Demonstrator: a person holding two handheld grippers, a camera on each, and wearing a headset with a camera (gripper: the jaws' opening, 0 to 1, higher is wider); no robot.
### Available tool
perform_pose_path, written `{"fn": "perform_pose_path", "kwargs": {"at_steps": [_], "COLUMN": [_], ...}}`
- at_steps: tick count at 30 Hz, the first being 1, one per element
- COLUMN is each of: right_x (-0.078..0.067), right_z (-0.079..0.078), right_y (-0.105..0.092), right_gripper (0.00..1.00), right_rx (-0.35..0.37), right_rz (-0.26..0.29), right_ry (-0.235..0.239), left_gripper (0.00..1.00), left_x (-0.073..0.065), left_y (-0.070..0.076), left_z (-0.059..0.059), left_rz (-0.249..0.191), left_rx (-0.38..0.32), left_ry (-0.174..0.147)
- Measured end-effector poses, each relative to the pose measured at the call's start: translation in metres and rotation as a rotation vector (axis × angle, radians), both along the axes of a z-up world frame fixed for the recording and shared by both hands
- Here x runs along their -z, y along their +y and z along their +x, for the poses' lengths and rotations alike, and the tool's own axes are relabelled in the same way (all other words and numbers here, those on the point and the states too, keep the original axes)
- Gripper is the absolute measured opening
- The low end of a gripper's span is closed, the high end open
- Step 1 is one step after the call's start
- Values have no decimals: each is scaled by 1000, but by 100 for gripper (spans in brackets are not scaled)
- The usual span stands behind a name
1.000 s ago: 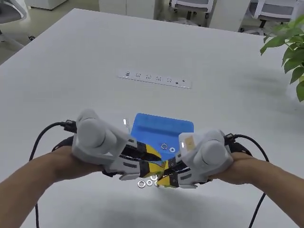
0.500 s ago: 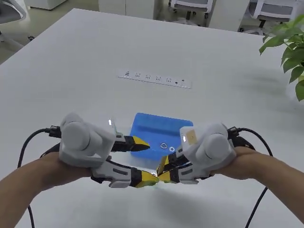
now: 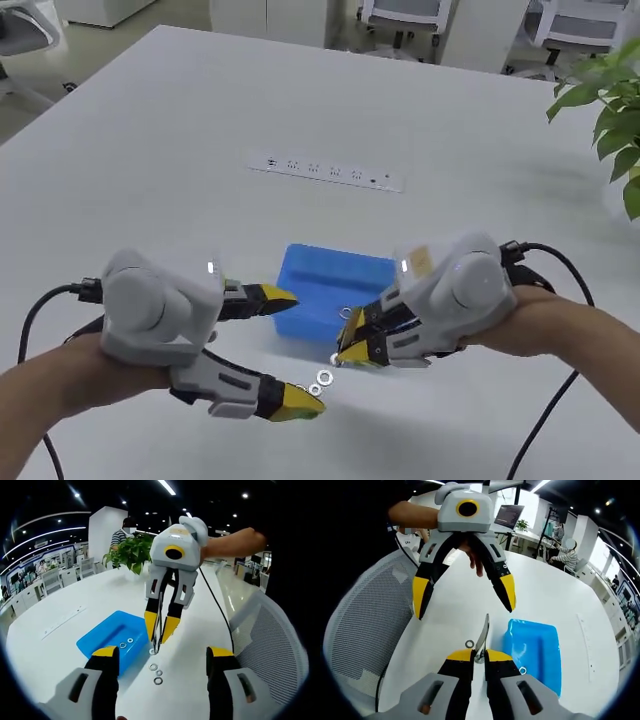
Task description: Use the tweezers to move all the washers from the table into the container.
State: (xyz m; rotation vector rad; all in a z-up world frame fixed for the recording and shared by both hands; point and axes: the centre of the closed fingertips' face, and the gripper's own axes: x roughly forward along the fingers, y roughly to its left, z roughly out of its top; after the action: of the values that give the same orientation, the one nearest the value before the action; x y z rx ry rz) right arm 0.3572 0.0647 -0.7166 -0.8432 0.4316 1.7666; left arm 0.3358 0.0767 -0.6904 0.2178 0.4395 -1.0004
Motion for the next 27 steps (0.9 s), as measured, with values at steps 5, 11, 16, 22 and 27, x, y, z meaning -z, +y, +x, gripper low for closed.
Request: {"fn": "perform_pose_path", "kwargs": {"at_steps": [5,11,16,22,27], "right_x": [-7,-17,-21,-22,-18], "right_z": [10,21,29,39,42], "right_y": [0,2,4,7,10], "right_gripper": [9,9,9,9,9], "right_rx": [11,21,9,-2,-24], "right_rz": [8,23,25,27,15], "right_ry": [-9,-26,-51,-75,-82], "left_gripper": [80,87,90,95,99], "left_x": [-1,-1,-2,-3,-3], "left_y": [2,6,7,8,12], "left_z": [-1,-1,0,0,3], "left_rz": [-5,-6,-8,-6,-1], "left_rx": [-6,-20,-28,-29,-44], "left_ry": [2,4,-3,-2,-2]}}
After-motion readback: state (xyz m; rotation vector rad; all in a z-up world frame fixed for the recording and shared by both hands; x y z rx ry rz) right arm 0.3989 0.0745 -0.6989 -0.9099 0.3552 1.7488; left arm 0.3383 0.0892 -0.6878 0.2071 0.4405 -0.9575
